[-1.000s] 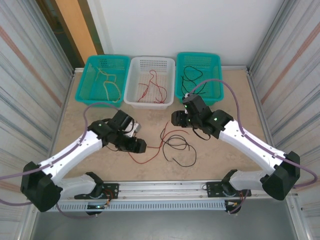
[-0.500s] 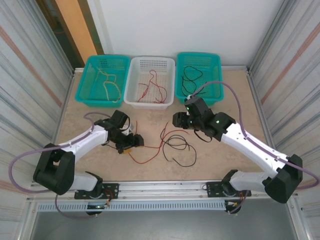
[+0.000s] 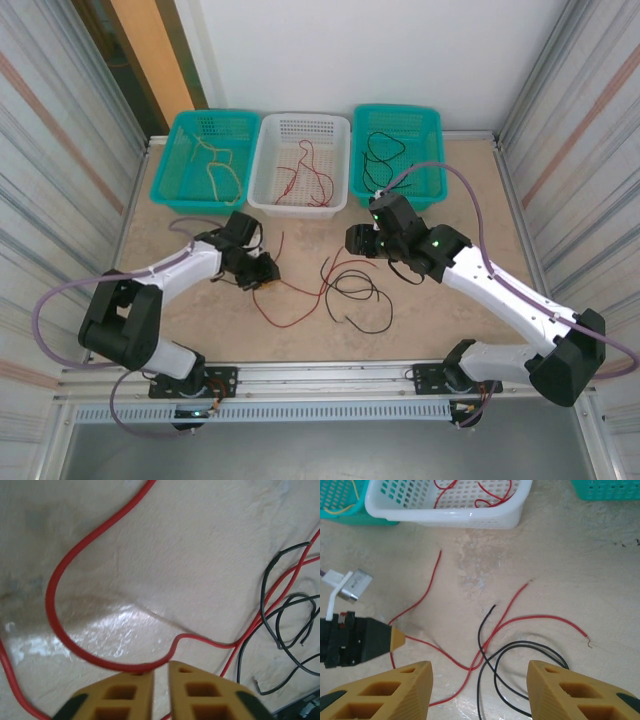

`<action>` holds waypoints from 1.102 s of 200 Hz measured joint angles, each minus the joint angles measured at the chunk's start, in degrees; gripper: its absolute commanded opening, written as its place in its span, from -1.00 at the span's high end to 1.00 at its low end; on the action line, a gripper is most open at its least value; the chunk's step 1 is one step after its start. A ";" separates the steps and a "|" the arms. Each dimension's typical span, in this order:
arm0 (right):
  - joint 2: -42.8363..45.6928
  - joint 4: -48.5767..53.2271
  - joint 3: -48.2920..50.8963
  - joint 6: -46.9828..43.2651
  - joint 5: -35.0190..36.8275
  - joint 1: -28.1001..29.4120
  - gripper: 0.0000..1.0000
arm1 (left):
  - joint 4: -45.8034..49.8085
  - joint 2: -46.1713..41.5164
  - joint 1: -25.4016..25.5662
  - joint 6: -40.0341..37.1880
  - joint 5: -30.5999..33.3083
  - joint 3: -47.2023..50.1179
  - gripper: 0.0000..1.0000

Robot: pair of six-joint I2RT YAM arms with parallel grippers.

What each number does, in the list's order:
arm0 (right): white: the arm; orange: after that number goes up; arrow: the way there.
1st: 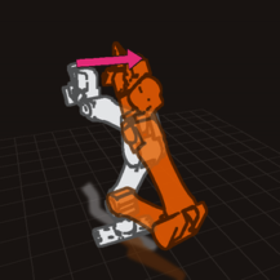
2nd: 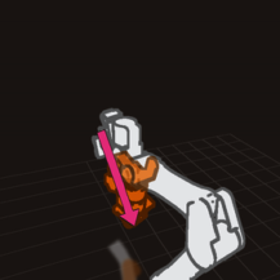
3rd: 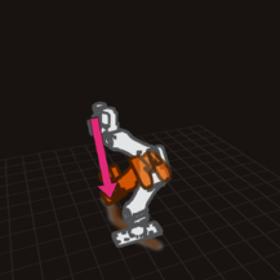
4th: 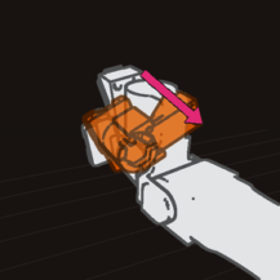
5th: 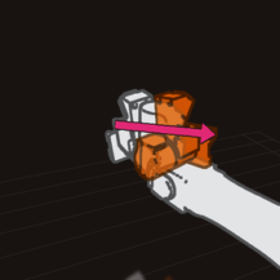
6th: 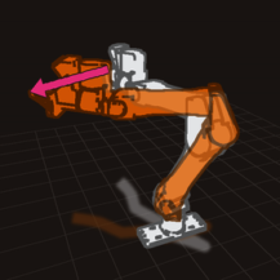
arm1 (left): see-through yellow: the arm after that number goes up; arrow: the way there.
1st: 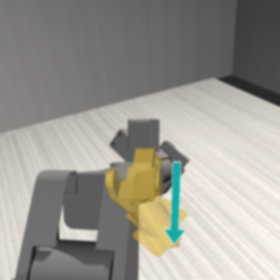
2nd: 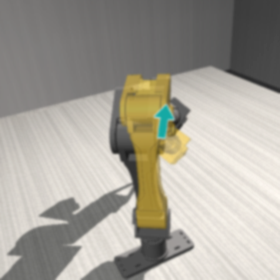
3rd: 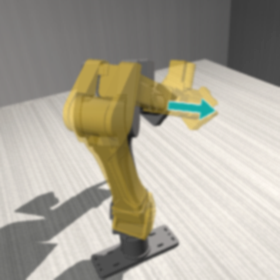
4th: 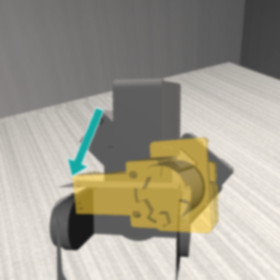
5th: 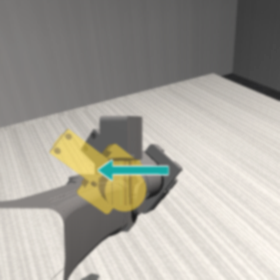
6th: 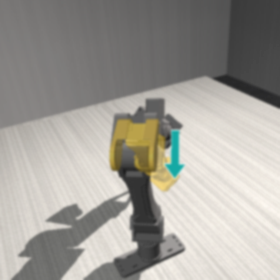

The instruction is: Untangle the cables

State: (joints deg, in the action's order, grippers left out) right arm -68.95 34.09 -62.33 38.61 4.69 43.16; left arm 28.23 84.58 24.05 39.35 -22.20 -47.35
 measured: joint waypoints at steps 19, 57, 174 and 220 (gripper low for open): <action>0.07 0.02 0.00 0.00 0.00 0.00 -0.01 | 0.09 0.61 -0.02 -0.85 0.50 -2.19 1.00; 1.75 -0.07 0.00 -0.04 -0.11 0.42 -0.02 | 1.36 -4.52 0.00 -3.61 0.17 -6.45 1.00; -1.77 -1.49 -2.95 -0.94 -1.49 4.46 -0.03 | 7.43 -12.44 -2.89 -4.02 -0.98 -1.88 -0.18; -1.88 -0.74 -4.31 -1.70 -0.90 4.46 -0.03 | -1.42 -7.63 -3.10 3.74 -3.56 1.31 -0.21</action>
State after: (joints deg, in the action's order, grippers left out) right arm -70.83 33.34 -66.63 36.91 3.79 47.62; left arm 26.81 76.95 20.95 43.09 -25.76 -46.04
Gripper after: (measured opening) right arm 0.515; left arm 0.610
